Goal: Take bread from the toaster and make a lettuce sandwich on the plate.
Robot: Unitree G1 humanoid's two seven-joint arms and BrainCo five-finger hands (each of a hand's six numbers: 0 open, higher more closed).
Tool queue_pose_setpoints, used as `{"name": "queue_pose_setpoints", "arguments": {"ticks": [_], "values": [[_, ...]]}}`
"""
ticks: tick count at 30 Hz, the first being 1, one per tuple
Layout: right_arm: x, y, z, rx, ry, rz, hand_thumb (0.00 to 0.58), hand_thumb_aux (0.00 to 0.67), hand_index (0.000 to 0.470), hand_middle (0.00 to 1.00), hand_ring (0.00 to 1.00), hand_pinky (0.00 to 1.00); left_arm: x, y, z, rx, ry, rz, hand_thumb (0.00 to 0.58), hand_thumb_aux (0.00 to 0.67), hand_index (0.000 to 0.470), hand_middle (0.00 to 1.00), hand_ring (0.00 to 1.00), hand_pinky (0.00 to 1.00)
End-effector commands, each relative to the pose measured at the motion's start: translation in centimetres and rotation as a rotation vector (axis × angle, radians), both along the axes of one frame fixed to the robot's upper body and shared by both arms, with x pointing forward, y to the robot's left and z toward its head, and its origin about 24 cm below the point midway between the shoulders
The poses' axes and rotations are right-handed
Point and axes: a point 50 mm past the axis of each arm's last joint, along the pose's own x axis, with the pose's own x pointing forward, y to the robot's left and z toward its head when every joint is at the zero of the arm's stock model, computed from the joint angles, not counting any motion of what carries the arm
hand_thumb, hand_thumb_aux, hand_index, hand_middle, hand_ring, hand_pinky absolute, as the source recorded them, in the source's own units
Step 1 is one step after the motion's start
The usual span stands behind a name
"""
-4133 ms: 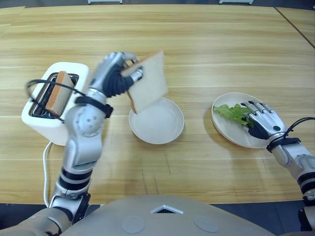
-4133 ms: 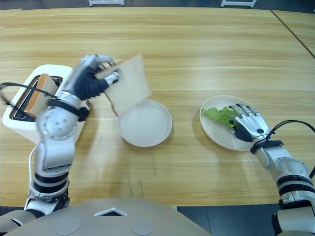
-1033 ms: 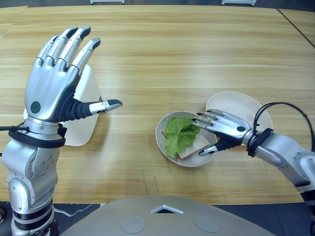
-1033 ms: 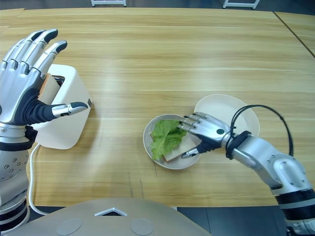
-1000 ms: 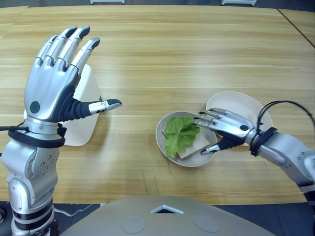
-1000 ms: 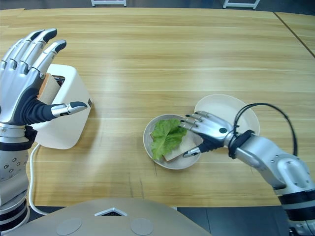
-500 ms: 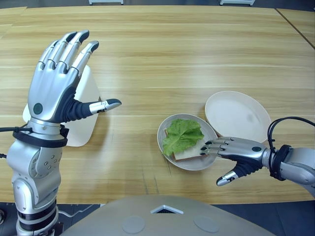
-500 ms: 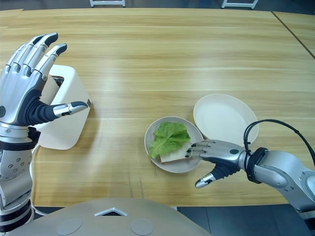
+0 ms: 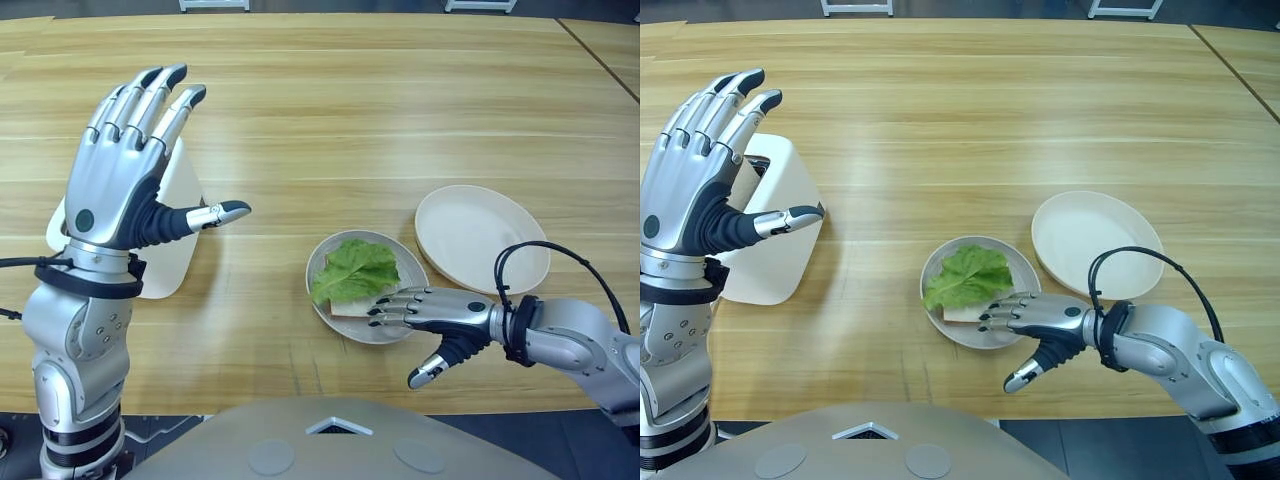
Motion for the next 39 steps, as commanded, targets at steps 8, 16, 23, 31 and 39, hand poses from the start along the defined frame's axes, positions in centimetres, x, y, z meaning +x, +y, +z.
{"name": "queue_pose_setpoints", "arguments": {"ticks": [8,16,23,31,39], "values": [[1.0,4.2,-3.0,0.064,0.033,0.069,0.000,0.000,0.000,0.00,0.00,0.00,0.6,0.9,-0.4,0.055,0.056,0.081,0.000,0.000,0.000,0.00,0.00,0.00],[2.2,4.0,0.0,0.073,-0.147,0.034,0.000,0.000,0.000,0.00,0.00,0.00,1.4,5.8,2.5,0.428,0.100,0.474,0.000,0.000,0.000,0.00,0.00,0.00],[1.7,3.6,4.0,0.129,-0.263,-0.004,0.000,0.000,0.000,0.00,0.00,0.00,2.0,9.1,-0.7,0.495,0.389,0.617,0.000,0.000,0.000,0.00,0.00,0.00],[2.5,2.8,5.2,0.243,-0.352,-0.109,0.000,0.000,0.000,0.00,0.00,0.00,3.0,8.7,-5.2,0.501,0.608,0.565,0.234,0.152,0.107,0.00,0.00,0.00],[5.3,1.8,3.0,0.193,-0.485,-0.176,0.000,0.000,0.000,0.00,0.00,0.00,3.3,8.3,-3.2,0.387,0.465,0.577,0.580,0.670,0.470,0.71,0.71,0.71]]}}
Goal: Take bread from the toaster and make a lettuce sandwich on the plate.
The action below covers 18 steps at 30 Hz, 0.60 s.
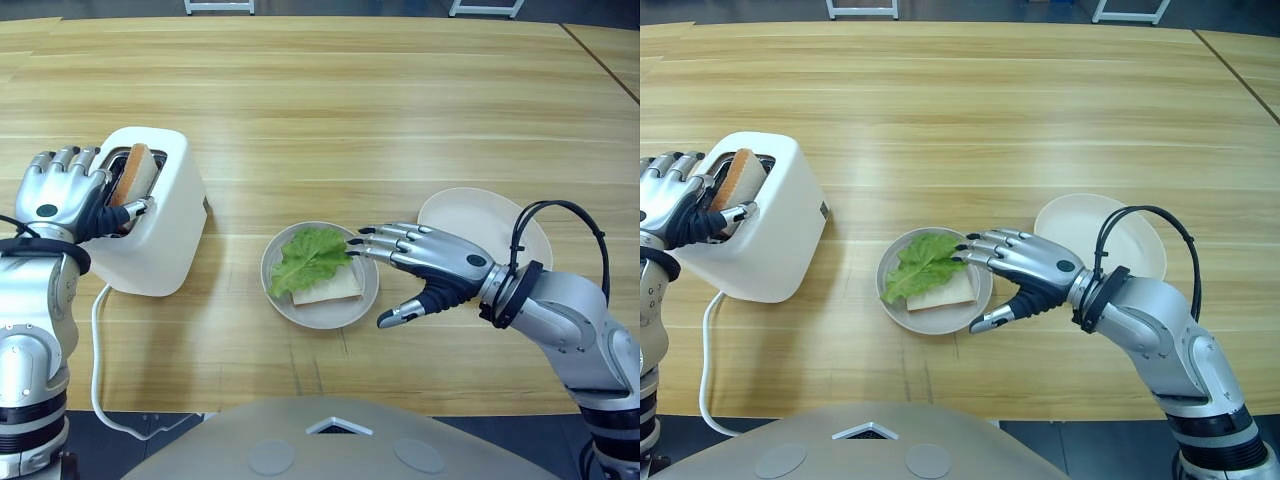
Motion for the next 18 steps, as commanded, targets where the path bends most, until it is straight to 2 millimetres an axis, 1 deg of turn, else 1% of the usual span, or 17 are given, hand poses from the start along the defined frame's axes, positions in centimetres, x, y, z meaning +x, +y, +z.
{"name": "queue_pose_setpoints", "arguments": {"ticks": [1,2,3,4,5,6,8,9,10,12,13,14,16,18], "values": [[2.1,-0.4,-1.9,-0.058,-0.112,-0.047,0.000,0.000,0.000,0.00,0.00,0.00,0.1,0.0,1.1,-0.070,-0.108,0.003,0.580,0.670,0.470,1.00,1.00,1.00],[2.7,-0.4,-2.6,-0.080,-0.148,-0.048,0.000,0.000,0.000,0.00,0.00,0.00,0.1,-0.1,1.6,-0.085,-0.144,-0.006,0.580,0.670,0.470,1.00,1.00,1.00],[3.1,-0.4,-3.2,-0.090,-0.178,-0.048,0.023,0.013,0.009,0.00,0.00,0.00,0.2,-0.3,1.9,-0.093,-0.168,-0.014,0.580,0.670,0.470,1.00,1.00,1.00],[3.5,-0.3,-3.7,-0.094,-0.209,-0.048,0.096,0.058,0.041,0.00,0.00,0.00,0.2,-0.4,2.2,-0.099,-0.192,-0.023,0.580,0.670,0.470,1.00,1.00,1.00],[3.9,-0.1,-4.1,-0.090,-0.237,-0.043,0.301,0.205,0.144,0.00,0.00,0.00,0.2,-0.5,2.5,-0.104,-0.212,-0.031,0.580,0.670,0.470,1.00,1.00,1.00],[4.3,0.2,-4.5,-0.085,-0.262,-0.038,0.392,0.289,0.203,0.00,0.00,0.00,0.2,-0.6,2.9,-0.106,-0.238,-0.039,0.580,0.670,0.470,1.00,1.00,1.00],[4.9,0.5,-5.4,-0.079,-0.295,-0.031,0.443,0.344,0.241,0.00,0.00,0.00,0.2,-0.7,3.6,-0.109,-0.277,-0.047,0.580,0.670,0.470,1.00,1.00,1.00],[5.2,0.5,-5.8,-0.081,-0.306,-0.031,0.445,0.347,0.243,0.00,0.00,0.00,0.1,-0.7,3.7,-0.111,-0.286,-0.049,0.580,0.670,0.470,1.00,1.00,1.00],[5.5,0.6,-6.2,-0.082,-0.312,-0.031,0.462,0.368,0.258,0.00,0.00,0.00,0.1,-0.7,3.8,-0.112,-0.289,-0.050,0.580,0.670,0.470,1.00,1.00,1.00],[5.9,0.8,-6.8,-0.084,-0.325,-0.026,0.466,0.373,0.262,0.00,0.00,0.00,0.2,-0.7,3.8,-0.116,-0.288,-0.054,0.580,0.670,0.470,1.00,1.00,1.00],[6.1,0.9,-7.0,-0.083,-0.331,-0.023,0.493,0.410,0.288,0.00,0.00,0.00,0.2,-0.8,3.8,-0.117,-0.287,-0.057,0.580,0.670,0.470,1.00,1.00,1.00],[6.3,1.1,-7.1,-0.079,-0.342,-0.018,0.505,0.428,0.300,0.00,0.00,0.00,0.2,-0.8,3.9,-0.117,-0.286,-0.060,0.580,0.670,0.470,1.00,1.00,1.00],[6.6,1.5,-7.2,-0.071,-0.363,-0.009,0.509,0.436,0.306,0.00,0.00,0.00,0.2,-0.9,4.0,-0.115,-0.288,-0.064,0.580,0.670,0.470,1.00,1.00,1.00],[6.8,1.9,-7.2,-0.060,-0.380,0.000,0.498,0.418,0.293,0.00,0.00,0.00,0.2,-0.9,4.2,-0.111,-0.294,-0.070,0.580,0.670,0.470,1.00,1.00,1.00]]}}
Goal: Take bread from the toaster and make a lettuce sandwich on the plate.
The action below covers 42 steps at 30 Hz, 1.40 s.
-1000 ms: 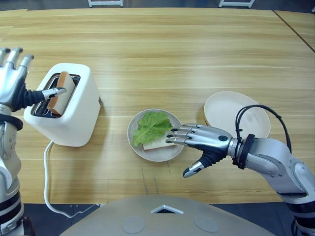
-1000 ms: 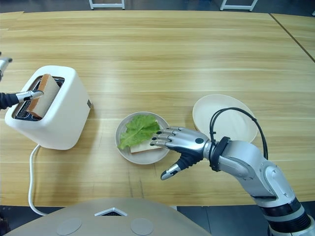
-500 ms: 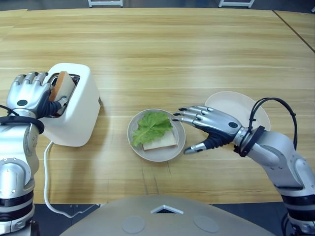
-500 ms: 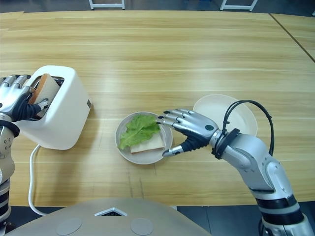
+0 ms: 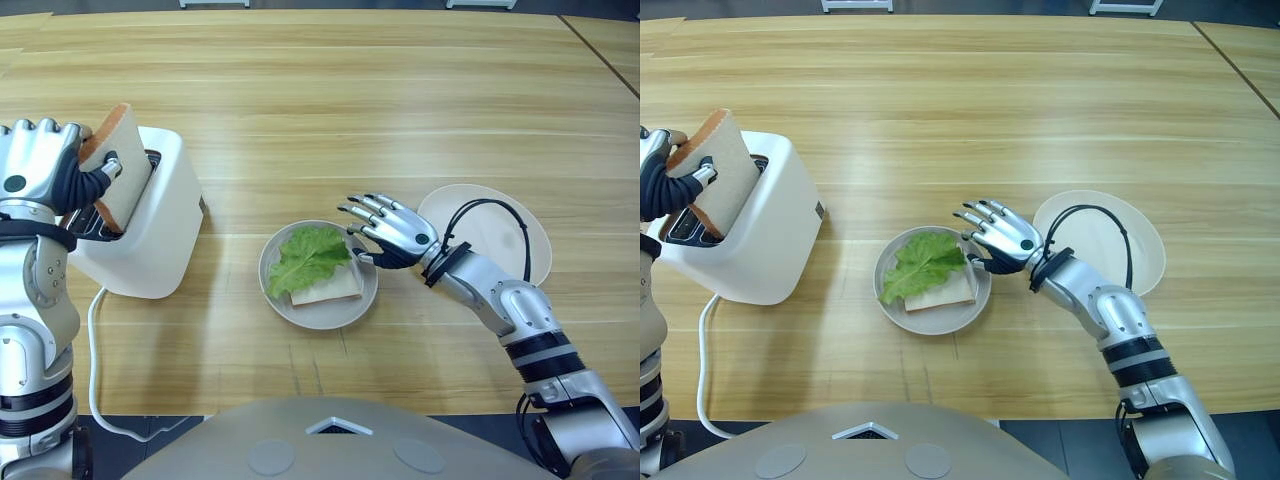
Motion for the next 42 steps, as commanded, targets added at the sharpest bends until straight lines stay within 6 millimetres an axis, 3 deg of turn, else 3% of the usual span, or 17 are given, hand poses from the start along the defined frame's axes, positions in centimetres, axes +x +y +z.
{"name": "queue_pose_setpoints", "arguments": {"ticks": [1,6,10,14,19,24,27,32,38,42], "values": [[0.5,0.8,0.1,0.007,-0.040,0.026,0.494,0.413,0.289,0.00,0.00,0.00,0.0,-0.2,0.7,0.010,-0.024,-0.013,0.580,0.670,0.470,1.00,1.00,1.00],[0.3,1.4,1.0,0.007,-0.103,0.057,0.464,0.370,0.260,0.00,0.00,0.00,-0.1,-0.2,1.5,0.021,-0.046,-0.020,0.580,0.670,0.470,1.00,1.00,1.00],[0.0,2.2,1.8,0.022,-0.121,0.090,0.493,0.410,0.288,0.00,0.00,0.00,-0.1,-0.2,1.6,0.020,-0.047,-0.022,0.580,0.670,0.470,1.00,1.00,1.00],[-0.3,2.5,0.9,0.009,-0.080,0.106,0.494,0.413,0.289,0.00,0.00,0.00,0.0,-0.5,1.9,0.021,-0.056,-0.032,0.580,0.670,0.470,1.00,1.00,1.00],[-0.6,2.7,-0.3,-0.012,-0.033,0.115,0.552,0.523,0.367,0.00,0.00,0.00,0.2,-0.8,2.6,0.023,-0.075,-0.049,0.580,0.670,0.470,1.00,1.00,1.00],[-0.7,2.7,-0.9,-0.037,-0.005,0.117,0.565,0.562,0.394,0.00,0.00,0.00,0.1,-0.6,3.0,0.026,-0.086,-0.045,0.580,0.670,0.470,1.00,1.00,1.00],[-0.6,2.7,-0.8,-0.038,-0.018,0.115,0.580,0.670,0.470,0.00,0.00,0.00,0.1,-0.8,4.3,0.069,-0.117,-0.058,0.580,0.670,0.470,1.00,1.00,1.00],[-0.9,3.0,0.5,-0.011,-0.053,0.127,0.580,0.670,0.470,0.00,0.00,0.00,0.5,-1.7,6.6,0.102,-0.182,-0.108,0.580,0.670,0.470,1.00,1.00,1.00],[-1.8,3.8,2.1,-0.013,-0.062,0.176,0.580,0.670,0.470,0.00,0.00,0.00,1.1,-2.8,7.7,0.154,-0.192,-0.152,0.580,0.670,0.470,1.00,1.00,1.00],[-2.6,3.2,2.0,-0.057,-0.011,0.171,0.580,0.670,0.470,0.00,0.00,0.00,1.5,-3.8,8.0,0.152,-0.188,-0.195,0.580,0.670,0.470,1.00,1.00,1.00]]}}
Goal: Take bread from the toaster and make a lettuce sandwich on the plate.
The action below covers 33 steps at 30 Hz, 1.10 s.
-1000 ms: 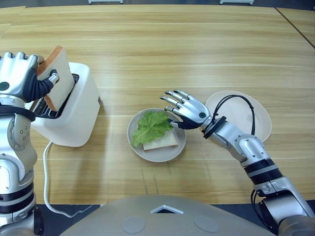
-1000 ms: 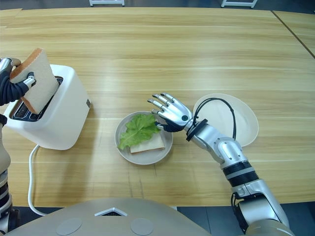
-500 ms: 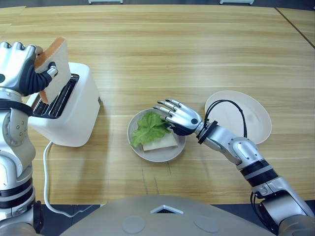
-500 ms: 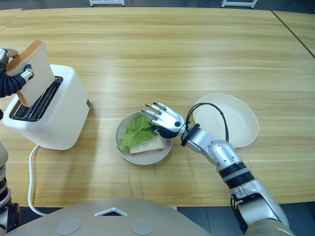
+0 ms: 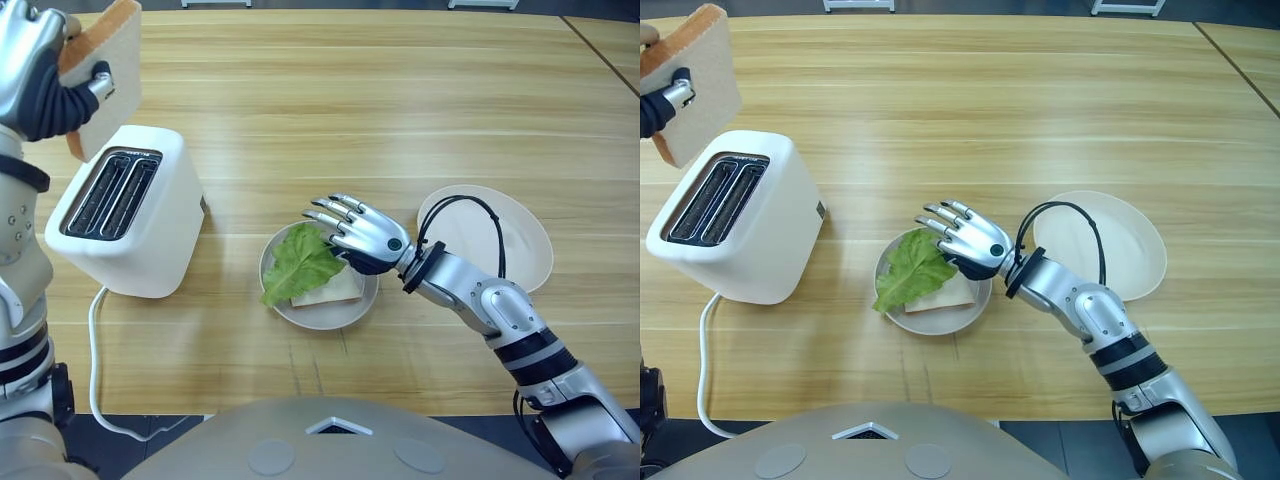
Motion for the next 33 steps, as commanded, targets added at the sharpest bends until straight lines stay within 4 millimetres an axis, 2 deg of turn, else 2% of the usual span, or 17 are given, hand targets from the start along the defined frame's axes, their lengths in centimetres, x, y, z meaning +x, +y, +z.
{"name": "queue_pose_setpoints", "arguments": {"ticks": [1,8,15,16,17,18,23,28,33], "values": [[-0.7,-0.8,-0.3,-0.053,0.058,-0.011,0.580,0.670,0.470,0.00,0.00,0.00,0.4,-0.9,0.0,0.009,0.024,-0.037,0.580,0.670,0.470,1.00,1.00,1.00],[-0.6,-2.6,-1.3,-0.149,0.113,-0.062,0.580,0.670,0.470,0.00,0.00,0.00,0.4,-1.2,-0.9,-0.029,0.062,-0.060,0.580,0.670,0.470,1.00,1.00,1.00],[-0.4,-2.6,-1.4,-0.162,0.102,-0.069,0.580,0.670,0.470,0.00,0.00,0.00,0.6,-2.2,-2.3,-0.082,0.121,-0.134,0.580,0.670,0.470,1.00,1.00,1.00],[-0.4,-2.6,-1.2,-0.159,0.098,-0.069,0.390,0.286,0.201,0.00,0.00,0.00,0.5,-2.4,-2.6,-0.079,0.128,-0.139,0.580,0.670,0.470,1.00,1.00,1.00],[-0.3,-2.7,-1.1,-0.159,0.092,-0.067,0.187,0.118,0.083,0.00,0.00,0.00,0.5,-2.6,-2.8,-0.090,0.143,-0.153,0.580,0.670,0.470,1.00,1.00,1.00],[-0.3,-2.7,-0.8,-0.146,0.084,-0.067,0.000,0.000,0.000,0.00,0.00,0.00,0.5,-2.8,-3.0,-0.090,0.149,-0.159,0.580,0.670,0.470,1.00,1.00,1.00],[0.0,-3.1,0.9,-0.130,0.038,-0.067,0.000,0.000,0.000,0.00,0.00,0.00,0.6,-3.8,-4.2,-0.075,0.191,-0.201,0.580,0.670,0.470,1.00,1.00,1.00],[0.3,-5.3,5.4,-0.144,-0.095,-0.093,0.000,0.000,0.000,0.00,0.00,0.00,0.6,-6.4,-6.1,-0.174,0.286,-0.334,0.580,0.670,0.470,1.00,1.00,1.00],[-1.9,-7.3,8.5,-0.055,-0.066,-0.117,0.000,0.000,0.000,0.00,0.00,0.00,0.7,-9.5,-9.8,-0.386,0.555,-0.536,0.580,0.670,0.470,1.00,1.00,1.00]]}}
